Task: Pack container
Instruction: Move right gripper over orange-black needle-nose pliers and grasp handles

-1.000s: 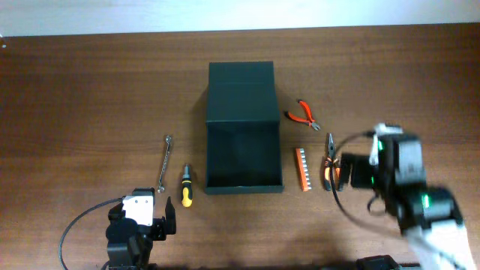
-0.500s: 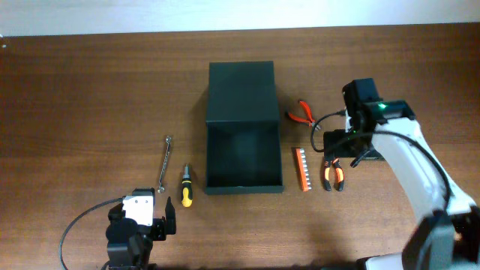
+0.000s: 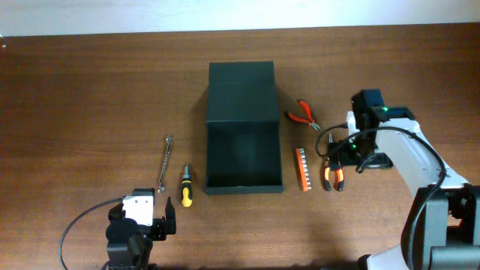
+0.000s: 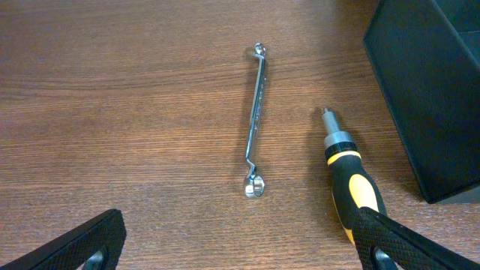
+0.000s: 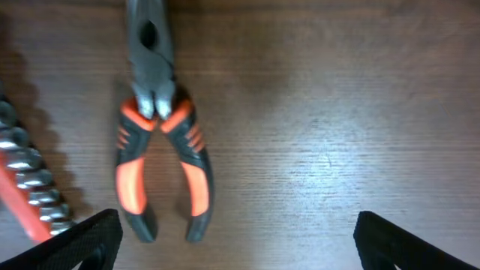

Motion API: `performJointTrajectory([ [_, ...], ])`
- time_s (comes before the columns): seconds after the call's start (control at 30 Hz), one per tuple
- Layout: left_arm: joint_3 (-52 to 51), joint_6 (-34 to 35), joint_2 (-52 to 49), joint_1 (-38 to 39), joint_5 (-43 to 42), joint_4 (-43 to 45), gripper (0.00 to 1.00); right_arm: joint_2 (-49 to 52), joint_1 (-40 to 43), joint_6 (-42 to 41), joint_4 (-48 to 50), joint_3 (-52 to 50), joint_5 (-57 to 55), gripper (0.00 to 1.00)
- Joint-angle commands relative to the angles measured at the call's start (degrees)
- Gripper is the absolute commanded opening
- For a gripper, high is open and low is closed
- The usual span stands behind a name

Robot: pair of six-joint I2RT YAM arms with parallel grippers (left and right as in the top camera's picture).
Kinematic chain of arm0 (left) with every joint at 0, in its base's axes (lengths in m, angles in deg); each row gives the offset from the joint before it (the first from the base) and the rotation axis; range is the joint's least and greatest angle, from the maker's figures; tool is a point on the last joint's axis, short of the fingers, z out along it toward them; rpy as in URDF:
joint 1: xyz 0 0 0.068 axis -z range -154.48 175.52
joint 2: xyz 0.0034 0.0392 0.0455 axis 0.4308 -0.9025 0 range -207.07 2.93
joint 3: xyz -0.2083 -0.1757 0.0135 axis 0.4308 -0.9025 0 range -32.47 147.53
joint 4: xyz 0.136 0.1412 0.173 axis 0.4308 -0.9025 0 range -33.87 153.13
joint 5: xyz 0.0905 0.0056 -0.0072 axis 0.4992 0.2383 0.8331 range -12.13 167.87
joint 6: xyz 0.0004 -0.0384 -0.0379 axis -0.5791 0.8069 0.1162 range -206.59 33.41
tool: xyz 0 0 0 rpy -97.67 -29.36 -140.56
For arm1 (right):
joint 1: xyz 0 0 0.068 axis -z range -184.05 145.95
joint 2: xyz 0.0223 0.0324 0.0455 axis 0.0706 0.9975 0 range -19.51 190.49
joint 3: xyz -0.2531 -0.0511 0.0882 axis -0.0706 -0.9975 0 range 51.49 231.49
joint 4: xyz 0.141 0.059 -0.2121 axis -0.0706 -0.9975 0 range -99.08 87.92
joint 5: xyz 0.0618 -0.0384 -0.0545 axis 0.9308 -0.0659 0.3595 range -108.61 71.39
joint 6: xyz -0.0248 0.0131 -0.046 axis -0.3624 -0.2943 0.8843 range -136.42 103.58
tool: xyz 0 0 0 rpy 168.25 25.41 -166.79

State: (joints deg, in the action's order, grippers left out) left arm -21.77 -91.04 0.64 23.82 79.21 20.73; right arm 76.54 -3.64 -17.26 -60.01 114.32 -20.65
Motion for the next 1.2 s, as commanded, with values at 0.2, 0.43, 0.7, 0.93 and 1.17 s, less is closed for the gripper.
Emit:
performJointTrajectory([
  [0.2, -0.26, 0.72, 0.37, -0.35, -0.07, 0.15, 0.99, -0.31, 2.25, 2.56, 4.70, -5.60, 3.52, 0.99],
  [0.43, -0.26, 0.72, 0.39, -0.35, -0.07, 0.15, 0.99, -0.31, 2.25, 1.88, 9.16, -10.12, 3.34, 0.99],
  [0.7, -0.26, 0.72, 0.37, -0.35, -0.07, 0.15, 0.99, -0.09, 2.25, 0.52, 10.95, -10.86, 1.92, 0.95],
  [0.93, -0.26, 0.72, 0.37, -0.35, -0.07, 0.13, 0.99, -0.09, 2.25, -0.09, 11.80, -12.15, 1.38, 0.91],
  [1.17, -0.26, 0.72, 0.39, -0.35, -0.07, 0.15, 0.99, -0.09, 2.25, -1.38, 12.07, -12.20, 1.40, 0.80],
])
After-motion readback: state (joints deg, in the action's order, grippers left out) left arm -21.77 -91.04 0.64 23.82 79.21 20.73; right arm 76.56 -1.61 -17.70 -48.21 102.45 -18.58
